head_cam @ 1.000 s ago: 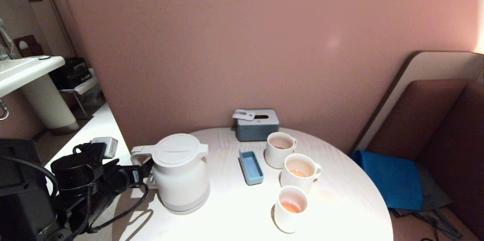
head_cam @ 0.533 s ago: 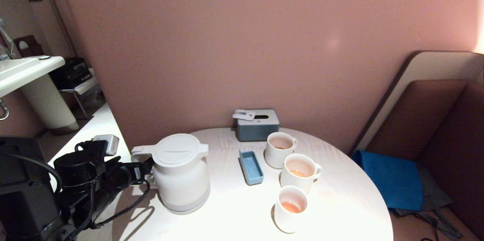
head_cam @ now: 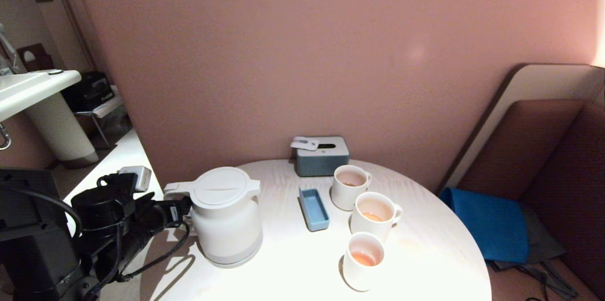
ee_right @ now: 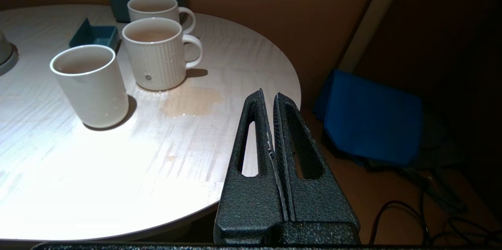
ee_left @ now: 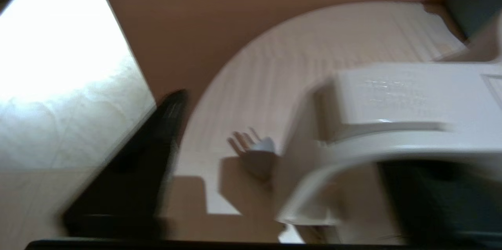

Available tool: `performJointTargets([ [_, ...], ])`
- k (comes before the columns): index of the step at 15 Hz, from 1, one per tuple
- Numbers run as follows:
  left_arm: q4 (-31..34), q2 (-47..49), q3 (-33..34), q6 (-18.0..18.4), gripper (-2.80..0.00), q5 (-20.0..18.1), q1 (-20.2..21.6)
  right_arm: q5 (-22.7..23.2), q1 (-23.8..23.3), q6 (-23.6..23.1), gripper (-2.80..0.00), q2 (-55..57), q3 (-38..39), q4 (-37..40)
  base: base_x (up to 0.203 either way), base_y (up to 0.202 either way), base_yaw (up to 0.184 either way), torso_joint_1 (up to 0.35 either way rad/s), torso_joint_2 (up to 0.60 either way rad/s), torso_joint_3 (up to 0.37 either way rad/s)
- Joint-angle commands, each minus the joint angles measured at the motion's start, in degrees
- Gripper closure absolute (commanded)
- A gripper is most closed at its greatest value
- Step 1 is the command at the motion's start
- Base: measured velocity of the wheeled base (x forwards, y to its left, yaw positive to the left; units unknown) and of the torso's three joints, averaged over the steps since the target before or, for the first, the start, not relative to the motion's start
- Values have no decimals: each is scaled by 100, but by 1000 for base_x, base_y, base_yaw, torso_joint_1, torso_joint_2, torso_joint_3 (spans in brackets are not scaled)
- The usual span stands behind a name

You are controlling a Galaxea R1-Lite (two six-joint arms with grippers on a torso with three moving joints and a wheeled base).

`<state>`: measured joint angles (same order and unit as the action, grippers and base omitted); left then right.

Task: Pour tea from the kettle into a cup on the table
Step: Pick up the kettle

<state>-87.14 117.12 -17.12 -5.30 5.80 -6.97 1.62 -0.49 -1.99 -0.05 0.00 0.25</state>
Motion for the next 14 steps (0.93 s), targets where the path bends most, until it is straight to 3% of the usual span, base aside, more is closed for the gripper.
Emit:
performJointTargets([
  [1,-281,-5,-2,-13,0,17,12,5,-4,-3,0,5,0,1,0,0,0,0,0,0],
  [14,-281,140,-172,4,0,26,12,5,-4,-3,0,5,0,1,0,0,0,0,0,0],
])
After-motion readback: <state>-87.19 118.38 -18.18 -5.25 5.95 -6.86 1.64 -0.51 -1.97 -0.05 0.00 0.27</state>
